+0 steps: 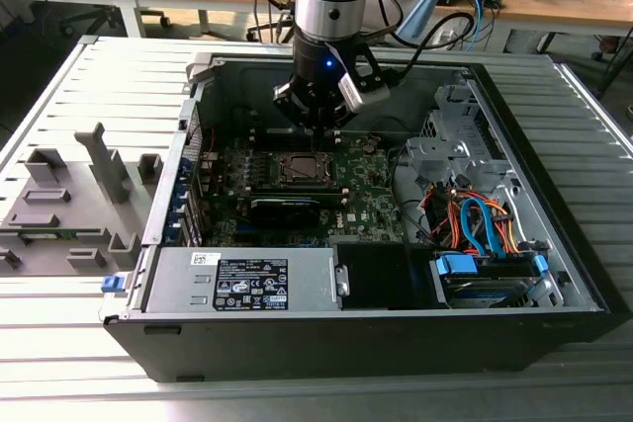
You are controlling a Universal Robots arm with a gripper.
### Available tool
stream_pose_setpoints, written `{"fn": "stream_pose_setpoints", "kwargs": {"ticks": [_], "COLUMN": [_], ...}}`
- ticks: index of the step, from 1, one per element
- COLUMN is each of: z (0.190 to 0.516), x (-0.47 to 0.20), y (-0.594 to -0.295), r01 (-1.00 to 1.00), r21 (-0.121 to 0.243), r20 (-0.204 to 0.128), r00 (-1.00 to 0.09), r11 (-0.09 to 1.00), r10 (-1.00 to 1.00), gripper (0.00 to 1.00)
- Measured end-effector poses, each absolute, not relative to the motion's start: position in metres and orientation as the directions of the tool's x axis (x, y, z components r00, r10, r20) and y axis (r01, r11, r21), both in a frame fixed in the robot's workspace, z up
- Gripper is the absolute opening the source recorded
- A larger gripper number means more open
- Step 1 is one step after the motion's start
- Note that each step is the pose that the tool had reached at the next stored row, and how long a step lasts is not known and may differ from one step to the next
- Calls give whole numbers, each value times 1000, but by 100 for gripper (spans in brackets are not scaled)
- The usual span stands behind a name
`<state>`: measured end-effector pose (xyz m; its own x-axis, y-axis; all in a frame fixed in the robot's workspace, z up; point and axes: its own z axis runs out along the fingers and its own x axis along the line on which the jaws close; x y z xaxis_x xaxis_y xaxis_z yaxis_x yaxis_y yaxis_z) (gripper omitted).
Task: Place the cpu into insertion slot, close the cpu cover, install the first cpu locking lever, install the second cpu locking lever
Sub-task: 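Install the second cpu locking lever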
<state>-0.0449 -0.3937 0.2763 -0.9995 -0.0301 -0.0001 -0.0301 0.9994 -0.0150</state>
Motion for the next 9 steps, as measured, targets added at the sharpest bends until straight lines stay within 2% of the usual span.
{"fn": "stream_pose_setpoints", "kwargs": {"ticks": [9], "z": [276], "x": [-45], "y": [-398], "r01": [-30], "r21": [-15], "r20": [0], "r00": [-1000], "r11": [999], "r10": [-30], "gripper": [11]}}
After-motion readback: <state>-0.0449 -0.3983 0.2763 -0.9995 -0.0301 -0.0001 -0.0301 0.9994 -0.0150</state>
